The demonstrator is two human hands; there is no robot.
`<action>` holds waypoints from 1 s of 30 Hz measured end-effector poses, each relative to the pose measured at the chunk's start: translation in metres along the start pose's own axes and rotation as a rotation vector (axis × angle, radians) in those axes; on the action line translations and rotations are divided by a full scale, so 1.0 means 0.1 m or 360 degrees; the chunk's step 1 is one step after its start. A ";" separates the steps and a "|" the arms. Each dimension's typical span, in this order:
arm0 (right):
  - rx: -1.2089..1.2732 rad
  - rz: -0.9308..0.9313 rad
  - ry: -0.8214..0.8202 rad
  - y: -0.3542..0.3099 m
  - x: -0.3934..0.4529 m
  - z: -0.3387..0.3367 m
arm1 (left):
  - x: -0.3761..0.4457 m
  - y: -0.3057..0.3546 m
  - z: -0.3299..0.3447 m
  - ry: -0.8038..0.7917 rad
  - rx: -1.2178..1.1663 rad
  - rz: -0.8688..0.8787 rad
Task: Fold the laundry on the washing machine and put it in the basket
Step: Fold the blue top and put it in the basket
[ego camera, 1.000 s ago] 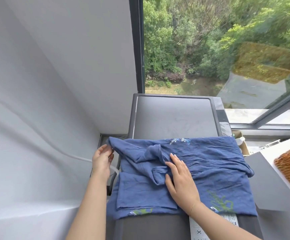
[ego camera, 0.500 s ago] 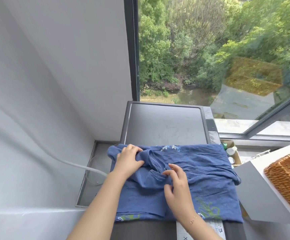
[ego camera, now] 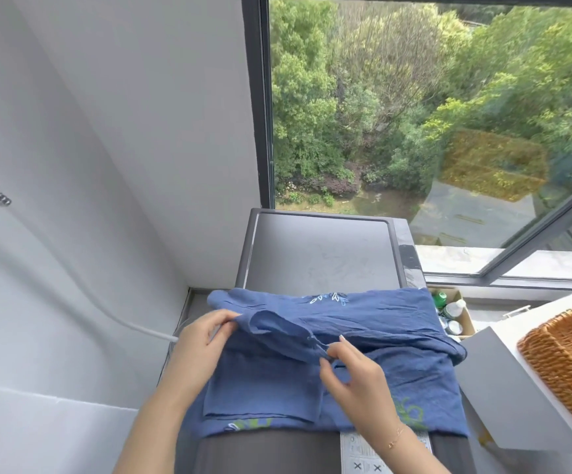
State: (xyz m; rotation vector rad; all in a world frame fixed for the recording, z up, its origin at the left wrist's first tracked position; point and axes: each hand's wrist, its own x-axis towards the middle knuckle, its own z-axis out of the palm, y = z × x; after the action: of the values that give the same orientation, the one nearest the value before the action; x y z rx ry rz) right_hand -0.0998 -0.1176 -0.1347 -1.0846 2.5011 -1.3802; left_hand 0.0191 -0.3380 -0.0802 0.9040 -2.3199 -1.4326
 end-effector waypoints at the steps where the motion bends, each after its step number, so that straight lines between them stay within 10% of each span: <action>1: 0.0003 -0.0048 0.0038 0.00 0.00 -0.03 | -0.10 -0.05 -0.01 -0.0012 0.0021 0.0009; 11: -0.0070 -0.0442 -0.0003 0.00 -0.31 -0.06 | -0.46 -0.43 0.37 -0.0106 0.0434 0.0102; 19: -0.0146 -0.0305 0.0035 0.00 -0.35 0.01 | -0.39 -0.45 0.91 0.0456 0.0378 -0.0278; 25: -0.0143 -0.0201 0.0064 0.07 -0.27 -0.09 | -0.41 -0.15 0.50 0.0637 0.0264 -0.0037; 30: -0.0028 -0.0141 -0.0035 0.14 -0.26 -0.06 | -0.47 -0.23 0.21 -0.0129 0.0429 0.0172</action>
State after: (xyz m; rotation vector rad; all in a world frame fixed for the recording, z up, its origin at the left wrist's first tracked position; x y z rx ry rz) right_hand -0.0901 -0.0931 -0.1482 -1.2209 2.4826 -1.3626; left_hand 0.0530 -0.3012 -0.1059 0.7852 -2.6234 -1.1527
